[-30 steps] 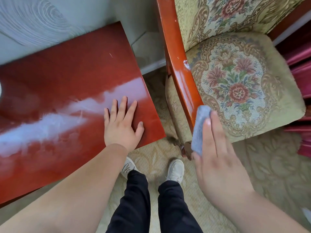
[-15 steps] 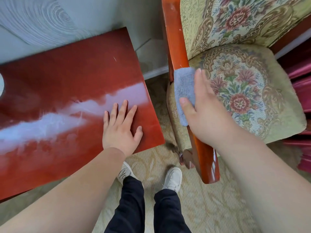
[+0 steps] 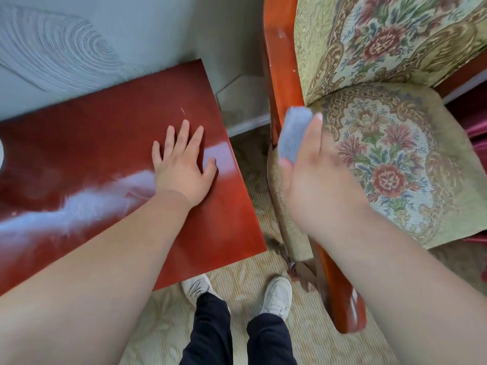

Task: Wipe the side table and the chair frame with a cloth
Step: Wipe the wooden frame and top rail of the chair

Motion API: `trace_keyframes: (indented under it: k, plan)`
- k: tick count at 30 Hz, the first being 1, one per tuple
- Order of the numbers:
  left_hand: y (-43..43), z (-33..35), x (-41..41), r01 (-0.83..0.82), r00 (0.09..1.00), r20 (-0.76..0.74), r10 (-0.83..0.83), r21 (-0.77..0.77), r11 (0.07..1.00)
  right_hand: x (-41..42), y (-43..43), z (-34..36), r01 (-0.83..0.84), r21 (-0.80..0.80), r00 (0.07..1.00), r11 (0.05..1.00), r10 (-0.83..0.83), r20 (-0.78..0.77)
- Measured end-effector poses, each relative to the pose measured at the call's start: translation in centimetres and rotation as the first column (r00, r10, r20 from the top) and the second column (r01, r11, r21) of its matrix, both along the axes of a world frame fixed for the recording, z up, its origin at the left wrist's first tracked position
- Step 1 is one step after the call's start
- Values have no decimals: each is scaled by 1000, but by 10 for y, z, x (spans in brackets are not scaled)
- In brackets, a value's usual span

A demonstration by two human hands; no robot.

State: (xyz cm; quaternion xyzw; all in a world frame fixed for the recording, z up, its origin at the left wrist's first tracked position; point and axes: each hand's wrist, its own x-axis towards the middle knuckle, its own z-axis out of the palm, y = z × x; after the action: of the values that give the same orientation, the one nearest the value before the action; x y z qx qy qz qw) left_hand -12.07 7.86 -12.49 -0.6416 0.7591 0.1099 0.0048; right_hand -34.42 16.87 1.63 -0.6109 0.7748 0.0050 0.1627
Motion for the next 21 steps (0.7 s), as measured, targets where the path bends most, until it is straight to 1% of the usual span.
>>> trace_keyframes:
  k: [2,4,7,9,12,14,16,17,19,21]
  plan:
    - [0,-3,-3,-4,1000,18,4,-27,1000,1,-41,-7,17,-80,1000,997,-18,-6]
    - [2,-4,-2,4,999,35,-2,-41,999,4,-64,-12,15,-155,1000,988,-14,6]
    - [2,-2,-2,-1,999,34,2,-19,1000,1,-58,-14,22,-182,996,983,-6,90]
    - [0,3,-3,11,999,42,-11,-3,1000,-4,-35,-7,3,-124,989,992,15,146]
    - [1,3,0,16,998,66,-17,12,1000,-10,7,4,-62,13,970,998,58,235]
    - [0,3,0,16,998,61,-17,19,1000,-15,20,11,-124,93,959,988,96,266]
    - [-1,4,-1,15,998,63,-16,19,1000,-18,16,10,-144,124,950,982,102,294]
    - [-2,4,-2,14,998,66,-15,21,1000,-17,7,7,-156,79,955,985,129,268]
    - [-2,4,-3,16,997,70,-17,25,1000,-15,-25,-5,-203,-101,962,974,218,165]
    - [-2,6,-4,15,998,68,-17,26,1000,-11,-73,-10,-219,-215,968,952,239,71]
